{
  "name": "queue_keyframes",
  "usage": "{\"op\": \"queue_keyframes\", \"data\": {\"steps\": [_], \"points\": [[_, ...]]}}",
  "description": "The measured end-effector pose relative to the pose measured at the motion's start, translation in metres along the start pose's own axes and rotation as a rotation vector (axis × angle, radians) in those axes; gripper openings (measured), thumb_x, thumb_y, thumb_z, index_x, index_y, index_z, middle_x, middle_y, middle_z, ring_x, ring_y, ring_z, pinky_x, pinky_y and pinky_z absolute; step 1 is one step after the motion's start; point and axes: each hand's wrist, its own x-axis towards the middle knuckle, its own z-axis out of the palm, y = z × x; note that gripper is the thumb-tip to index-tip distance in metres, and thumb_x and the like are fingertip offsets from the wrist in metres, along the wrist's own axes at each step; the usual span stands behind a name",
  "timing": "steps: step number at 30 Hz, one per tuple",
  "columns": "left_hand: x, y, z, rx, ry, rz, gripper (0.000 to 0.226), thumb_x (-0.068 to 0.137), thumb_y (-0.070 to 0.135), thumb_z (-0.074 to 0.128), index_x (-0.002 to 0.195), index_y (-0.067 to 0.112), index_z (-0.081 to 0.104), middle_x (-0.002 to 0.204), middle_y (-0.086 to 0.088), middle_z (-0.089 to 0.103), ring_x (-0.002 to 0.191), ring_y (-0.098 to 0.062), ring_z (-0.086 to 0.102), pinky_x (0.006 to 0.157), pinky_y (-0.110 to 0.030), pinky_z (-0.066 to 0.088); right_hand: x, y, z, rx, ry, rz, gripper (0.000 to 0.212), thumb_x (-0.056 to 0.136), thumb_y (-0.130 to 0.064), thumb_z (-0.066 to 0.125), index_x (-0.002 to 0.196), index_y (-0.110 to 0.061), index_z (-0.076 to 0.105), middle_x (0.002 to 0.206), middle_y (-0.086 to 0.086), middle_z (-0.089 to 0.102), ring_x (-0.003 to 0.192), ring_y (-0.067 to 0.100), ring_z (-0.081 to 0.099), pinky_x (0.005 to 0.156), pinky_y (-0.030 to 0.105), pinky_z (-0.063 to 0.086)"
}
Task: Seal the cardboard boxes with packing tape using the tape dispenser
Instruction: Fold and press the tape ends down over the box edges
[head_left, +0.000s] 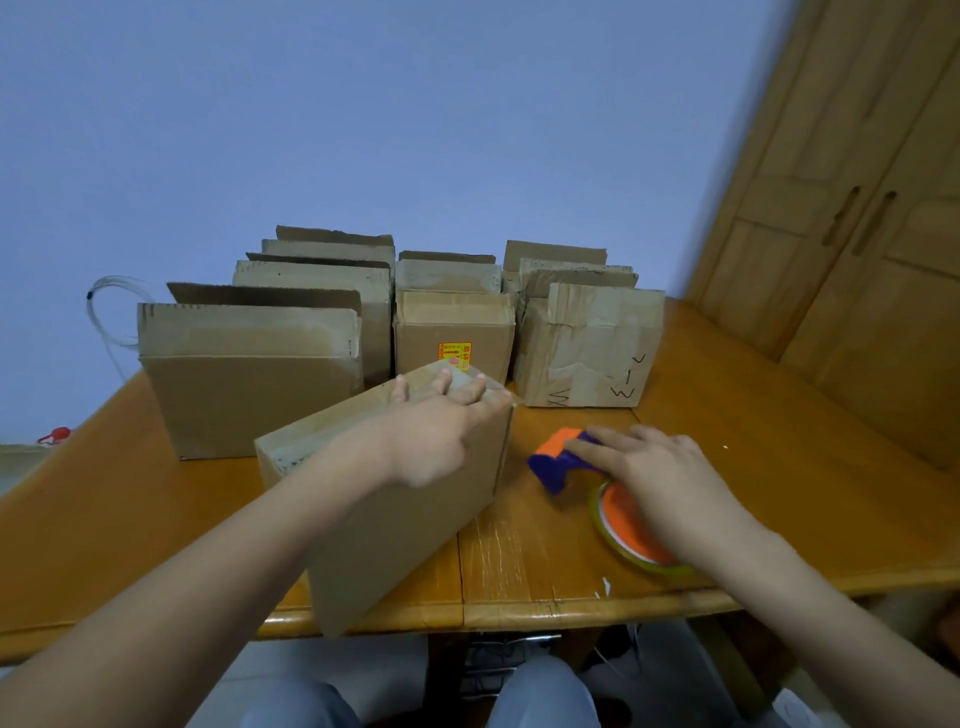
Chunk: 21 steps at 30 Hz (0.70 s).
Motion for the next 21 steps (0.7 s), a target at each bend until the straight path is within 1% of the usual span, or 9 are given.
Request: {"op": "queue_keyframes", "data": {"steps": [2, 5, 9, 11, 13, 14, 16, 18, 21], "points": [[-0.001, 0.001, 0.0, -0.004, -0.01, -0.004, 0.075, 0.098, 0.01, 0.041, 0.152, 0.036, -0.003, 0.161, 0.001, -0.01, 0.147, -0.03, -0.011, 0.114, -0.06, -0.01, -0.003, 0.016, -0.01, 0.013, 0.087, 0.066, 0.062, 0.099, -0.019, 0.04, 0.148, -0.043, 0.011, 0.158, -0.008, 0.018, 0.139, 0.024, 0.026, 0.107, 0.039, 0.029], [-0.001, 0.001, -0.002, 0.005, -0.024, 0.013, 0.075, 0.098, 0.01, 0.041, 0.153, 0.035, -0.003, 0.162, 0.001, -0.011, 0.148, -0.03, -0.011, 0.115, -0.061, -0.009, -0.006, 0.028, -0.01, 0.087, 0.112, 0.104, 0.069, 0.095, -0.014, 0.048, 0.148, -0.044, 0.014, 0.156, -0.008, 0.023, 0.138, 0.021, 0.03, 0.108, 0.04, 0.033], [-0.005, -0.008, -0.01, -0.05, -0.054, 0.088, 0.076, 0.096, 0.012, 0.048, 0.153, 0.036, 0.003, 0.162, 0.005, -0.005, 0.148, -0.023, -0.009, 0.116, -0.056, -0.008, -0.007, 0.036, 0.008, 0.348, 0.178, 0.125, 0.084, 0.083, 0.009, 0.052, 0.144, -0.043, 0.029, 0.15, -0.01, 0.037, 0.137, 0.017, 0.035, 0.106, 0.039, 0.039], [-0.013, -0.012, -0.019, -0.091, -0.079, 0.134, 0.077, 0.093, 0.012, 0.055, 0.151, 0.039, 0.013, 0.161, 0.008, 0.007, 0.148, -0.017, 0.004, 0.119, -0.045, 0.003, -0.009, 0.039, 0.017, 0.465, 0.241, 0.109, 0.087, 0.079, 0.018, 0.051, 0.141, -0.041, 0.037, 0.145, -0.009, 0.044, 0.135, 0.015, 0.039, 0.105, 0.032, 0.041], [-0.022, -0.015, -0.027, -0.169, -0.1, 0.166, 0.076, 0.09, 0.008, 0.06, 0.148, 0.037, 0.022, 0.155, 0.005, 0.024, 0.137, -0.014, 0.027, 0.111, -0.031, 0.024, -0.008, 0.041, 0.024, 0.541, 0.278, 0.102, 0.087, 0.078, 0.021, 0.051, 0.14, -0.04, 0.04, 0.141, -0.008, 0.049, 0.131, 0.015, 0.043, 0.1, 0.028, 0.045], [-0.026, -0.015, -0.028, -0.208, -0.092, 0.183, 0.074, 0.088, 0.005, 0.062, 0.147, 0.034, 0.027, 0.151, 0.004, 0.031, 0.129, -0.011, 0.034, 0.106, -0.026, 0.03, -0.008, 0.042, 0.026, 0.571, 0.291, 0.102, 0.087, 0.078, 0.022, 0.051, 0.139, -0.04, 0.041, 0.14, -0.007, 0.05, 0.13, 0.016, 0.045, 0.098, 0.029, 0.047], [-0.028, -0.013, -0.027, -0.243, -0.023, 0.207, 0.064, 0.088, 0.008, 0.063, 0.142, 0.027, 0.034, 0.143, 0.004, 0.041, 0.123, -0.008, 0.041, 0.104, -0.022, 0.036, -0.006, 0.044, 0.028, 0.614, 0.322, 0.109, 0.089, 0.077, 0.023, 0.05, 0.137, -0.042, 0.041, 0.139, -0.005, 0.051, 0.129, 0.018, 0.046, 0.096, 0.031, 0.049], [-0.026, -0.009, -0.022, -0.217, 0.094, 0.205, 0.051, 0.09, 0.025, 0.064, 0.135, 0.025, 0.041, 0.136, 0.004, 0.048, 0.118, -0.011, 0.048, 0.101, -0.027, 0.041, -0.004, 0.045, 0.029, 0.64, 0.359, 0.108, 0.091, 0.076, 0.024, 0.049, 0.135, -0.045, 0.039, 0.138, -0.004, 0.052, 0.128, 0.018, 0.046, 0.095, 0.028, 0.047], [-0.018, 0.004, -0.007, -0.097, 0.294, 0.144, 0.058, 0.085, 0.05, 0.064, 0.131, 0.022, 0.044, 0.13, 0.005, 0.053, 0.113, -0.013, 0.052, 0.093, -0.032, 0.047, -0.002, 0.045, 0.03, 0.677, 0.386, 0.102, 0.09, 0.078, 0.023, 0.049, 0.136, -0.045, 0.04, 0.137, -0.005, 0.052, 0.127, 0.017, 0.047, 0.09, 0.025, 0.047]]}}
